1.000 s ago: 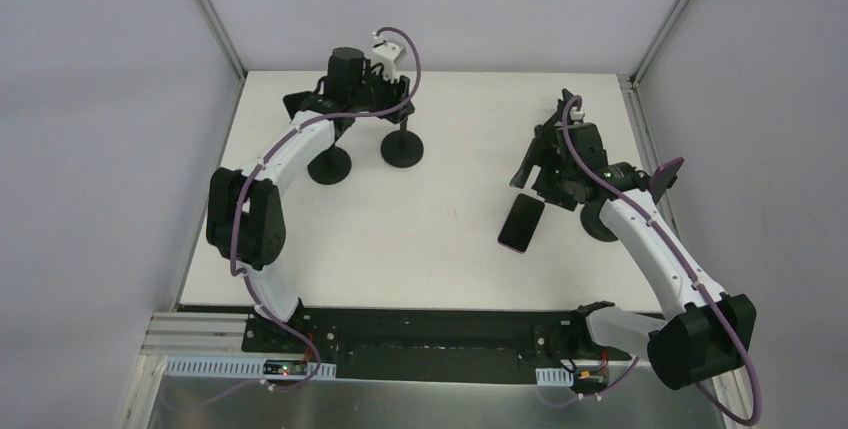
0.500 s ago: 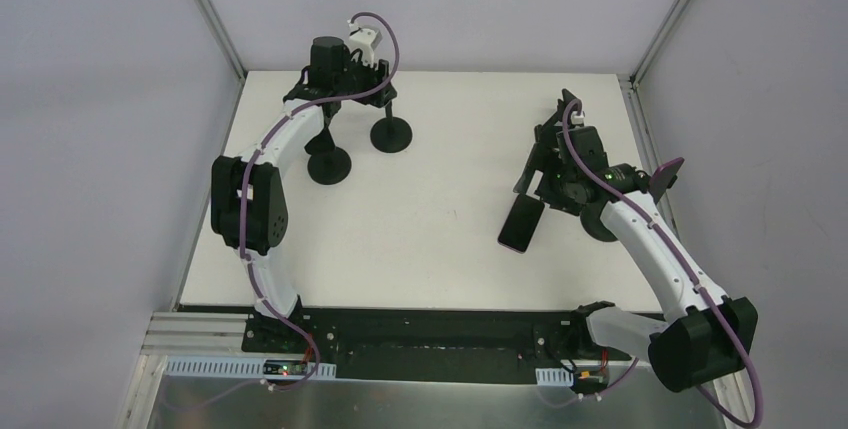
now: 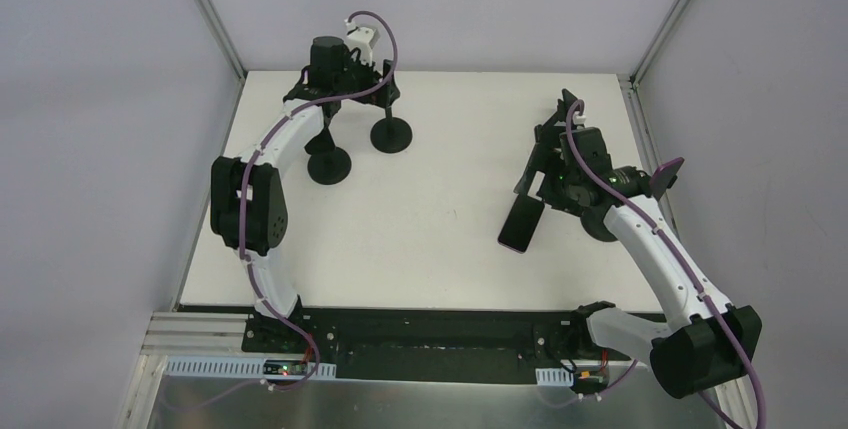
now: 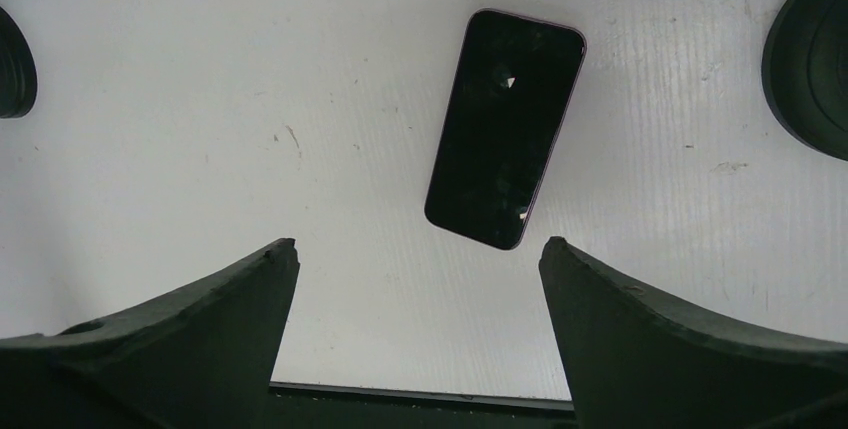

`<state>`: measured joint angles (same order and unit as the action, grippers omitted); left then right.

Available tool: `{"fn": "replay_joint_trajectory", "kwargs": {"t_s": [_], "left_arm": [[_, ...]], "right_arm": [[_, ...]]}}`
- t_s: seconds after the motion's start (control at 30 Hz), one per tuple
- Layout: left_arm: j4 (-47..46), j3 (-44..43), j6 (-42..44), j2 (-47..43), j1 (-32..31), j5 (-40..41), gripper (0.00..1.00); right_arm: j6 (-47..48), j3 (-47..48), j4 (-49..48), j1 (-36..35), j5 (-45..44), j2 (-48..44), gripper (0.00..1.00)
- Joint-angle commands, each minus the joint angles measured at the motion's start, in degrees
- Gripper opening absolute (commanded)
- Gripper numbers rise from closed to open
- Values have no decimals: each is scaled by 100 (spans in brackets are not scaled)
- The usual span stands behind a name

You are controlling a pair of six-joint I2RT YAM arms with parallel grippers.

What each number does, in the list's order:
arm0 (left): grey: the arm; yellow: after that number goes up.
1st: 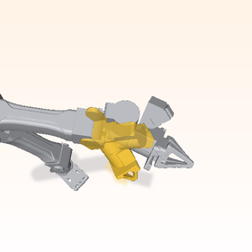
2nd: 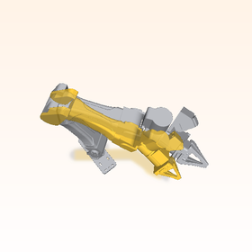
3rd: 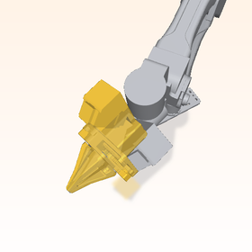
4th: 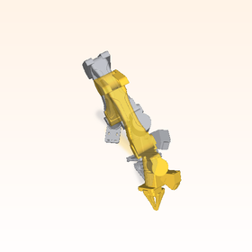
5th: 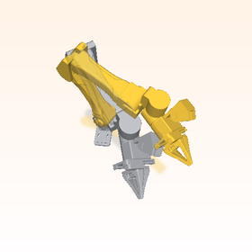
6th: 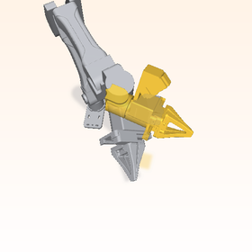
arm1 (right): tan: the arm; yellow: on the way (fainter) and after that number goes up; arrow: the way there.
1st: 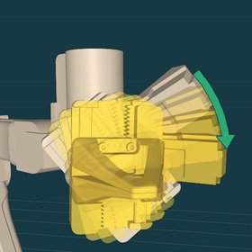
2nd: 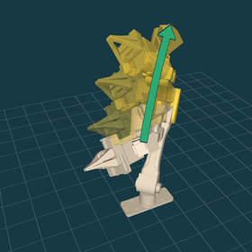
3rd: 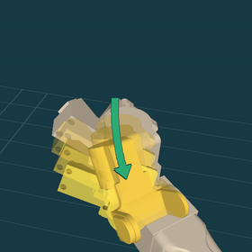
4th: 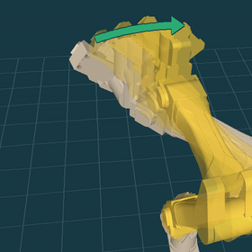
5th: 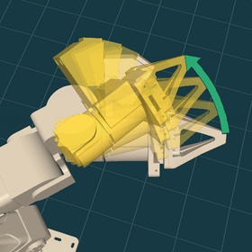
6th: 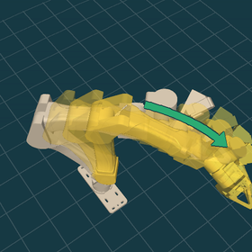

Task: Remove the phone from the phone stand
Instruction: Place the phone stand at the center of the board.

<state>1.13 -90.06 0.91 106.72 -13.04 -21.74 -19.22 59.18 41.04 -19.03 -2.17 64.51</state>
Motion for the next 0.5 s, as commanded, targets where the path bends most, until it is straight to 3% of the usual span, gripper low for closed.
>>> {"fn": "replay_joint_trajectory", "kwargs": {"t_s": [0.0,0.23,0.47], "left_arm": [[-183,-17,-427,-556,29,600,99],[115,50,-941,-1010,29,1421,99],[836,-100,-987,-1568,29,1464,99]], "right_arm": [[162,345,279,-34,-34,-44,96],[168,477,258,-34,-170,-230,98],[61,736,346,-25,-516,-337,98]]}}
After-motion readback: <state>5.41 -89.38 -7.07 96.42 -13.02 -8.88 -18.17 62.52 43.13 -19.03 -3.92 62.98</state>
